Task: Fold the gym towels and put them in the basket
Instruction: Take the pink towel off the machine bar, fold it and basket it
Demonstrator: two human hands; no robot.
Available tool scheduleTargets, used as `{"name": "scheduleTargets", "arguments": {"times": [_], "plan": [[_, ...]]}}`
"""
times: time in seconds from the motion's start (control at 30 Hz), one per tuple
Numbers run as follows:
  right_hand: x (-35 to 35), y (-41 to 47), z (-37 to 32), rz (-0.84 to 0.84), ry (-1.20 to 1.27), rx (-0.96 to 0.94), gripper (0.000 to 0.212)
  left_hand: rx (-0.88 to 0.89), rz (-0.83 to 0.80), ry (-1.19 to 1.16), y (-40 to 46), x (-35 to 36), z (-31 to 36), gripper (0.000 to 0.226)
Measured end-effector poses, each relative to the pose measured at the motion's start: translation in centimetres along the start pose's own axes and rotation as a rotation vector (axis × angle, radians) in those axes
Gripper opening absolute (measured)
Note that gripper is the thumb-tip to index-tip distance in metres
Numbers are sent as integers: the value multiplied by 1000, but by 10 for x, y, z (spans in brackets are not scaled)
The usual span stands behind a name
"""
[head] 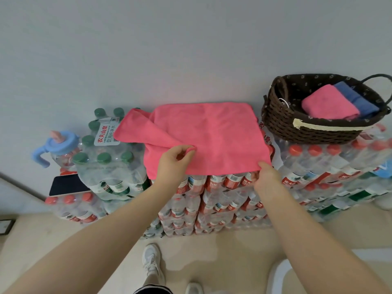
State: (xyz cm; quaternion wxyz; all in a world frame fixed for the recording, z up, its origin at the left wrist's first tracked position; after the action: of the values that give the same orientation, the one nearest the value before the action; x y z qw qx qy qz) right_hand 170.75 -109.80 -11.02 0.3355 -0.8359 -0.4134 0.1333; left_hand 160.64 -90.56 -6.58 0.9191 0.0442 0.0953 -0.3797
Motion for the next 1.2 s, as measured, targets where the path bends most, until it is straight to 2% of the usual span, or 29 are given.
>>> {"name": "scheduleTargets", "arguments": {"times": [0.07,0.13,0.2,0.23,0.3,0.53,0.77,0.93,1.03,1.13,1.2], "plan": [[1,-21,-8,-16,-151,-424,6,4,-15,-14,3,0,1,11],[8,-49,-13,-164,-351,-853,5,18,-28,-1,5,1,2,9],[20,-75,-12,-321,-544,-1099,4,17,-37,-6,8,4,4,3],[26,-83,-8,-373,-621,-1175,3,15,-39,-21,8,5,5,8],[36,-94,4,-433,-702,-1248,8,-8,-50,-62,10,6,6,18],[52,-105,34,-514,-735,-1322,24,-85,-59,-80,14,-2,3,15],[47,-105,48,-608,-794,-1534,25,-97,-25,4,11,-8,-4,18],[43,-101,51,-625,-886,-1680,29,-253,-42,-186,5,-10,-2,17],[37,-105,48,-608,-973,-1771,32,-303,-43,-207,3,-10,0,17],[32,-107,45,-615,-944,-1894,48,-392,-48,-255,2,-11,4,14],[28,-106,41,-639,-874,-1958,51,-422,-53,-305,0,-14,10,15]]}}
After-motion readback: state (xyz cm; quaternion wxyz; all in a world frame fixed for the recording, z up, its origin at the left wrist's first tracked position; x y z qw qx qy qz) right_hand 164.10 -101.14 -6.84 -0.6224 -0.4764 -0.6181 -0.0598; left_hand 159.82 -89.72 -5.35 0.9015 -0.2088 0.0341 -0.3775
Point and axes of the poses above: each hand's wrist, its own y-axis towards the middle knuckle, its own x-axis out of the palm, z = x × y, the point moved 1 cm from there along y, towards the middle knuckle, and after that the axes turned 13 degrees about z, right-handed, at the moved point
